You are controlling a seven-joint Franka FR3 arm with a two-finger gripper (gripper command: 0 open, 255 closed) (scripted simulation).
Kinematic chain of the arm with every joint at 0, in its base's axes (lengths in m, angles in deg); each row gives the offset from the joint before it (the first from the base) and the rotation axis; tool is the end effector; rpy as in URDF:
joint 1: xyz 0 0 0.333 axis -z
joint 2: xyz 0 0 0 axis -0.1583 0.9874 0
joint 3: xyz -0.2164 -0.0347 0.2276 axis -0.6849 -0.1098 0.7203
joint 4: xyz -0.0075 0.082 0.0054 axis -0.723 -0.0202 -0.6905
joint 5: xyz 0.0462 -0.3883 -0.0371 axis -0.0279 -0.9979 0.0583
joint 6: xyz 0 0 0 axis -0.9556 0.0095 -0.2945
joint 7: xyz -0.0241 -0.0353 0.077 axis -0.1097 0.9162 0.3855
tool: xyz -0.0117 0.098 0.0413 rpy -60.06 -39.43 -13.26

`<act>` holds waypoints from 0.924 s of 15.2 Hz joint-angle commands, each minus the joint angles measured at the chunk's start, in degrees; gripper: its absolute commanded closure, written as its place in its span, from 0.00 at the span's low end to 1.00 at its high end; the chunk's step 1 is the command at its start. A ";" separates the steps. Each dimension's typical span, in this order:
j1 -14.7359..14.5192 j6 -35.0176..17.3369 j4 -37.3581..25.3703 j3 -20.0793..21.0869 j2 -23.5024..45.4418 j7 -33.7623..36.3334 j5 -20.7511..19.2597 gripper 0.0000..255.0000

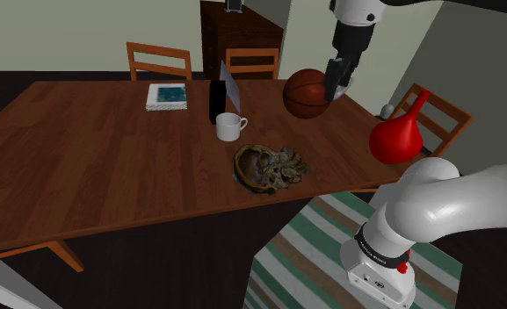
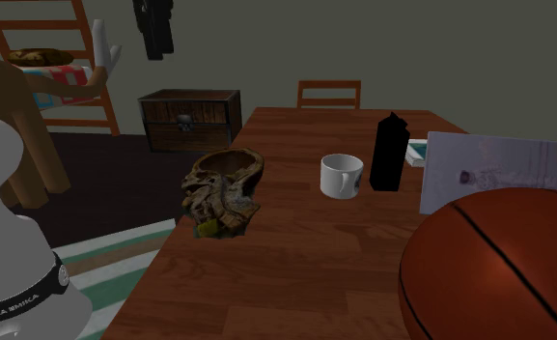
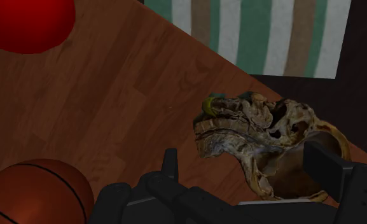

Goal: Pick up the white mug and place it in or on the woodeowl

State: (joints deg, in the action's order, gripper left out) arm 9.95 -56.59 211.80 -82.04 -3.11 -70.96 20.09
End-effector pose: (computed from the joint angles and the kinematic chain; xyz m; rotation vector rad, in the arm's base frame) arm 0.2865 0.0007 0.6198 2.9925 0.1587 -0.0288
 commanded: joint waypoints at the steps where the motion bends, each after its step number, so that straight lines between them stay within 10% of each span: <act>1: 0.00 0.00 0.00 0.00 0.00 0.00 0.00 0.00; 14: -0.44 -22.53 -0.74 1.28 21.80 3.62 1.54 0.00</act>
State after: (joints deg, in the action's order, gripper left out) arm 9.42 -77.03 211.46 -80.70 16.44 -67.40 21.68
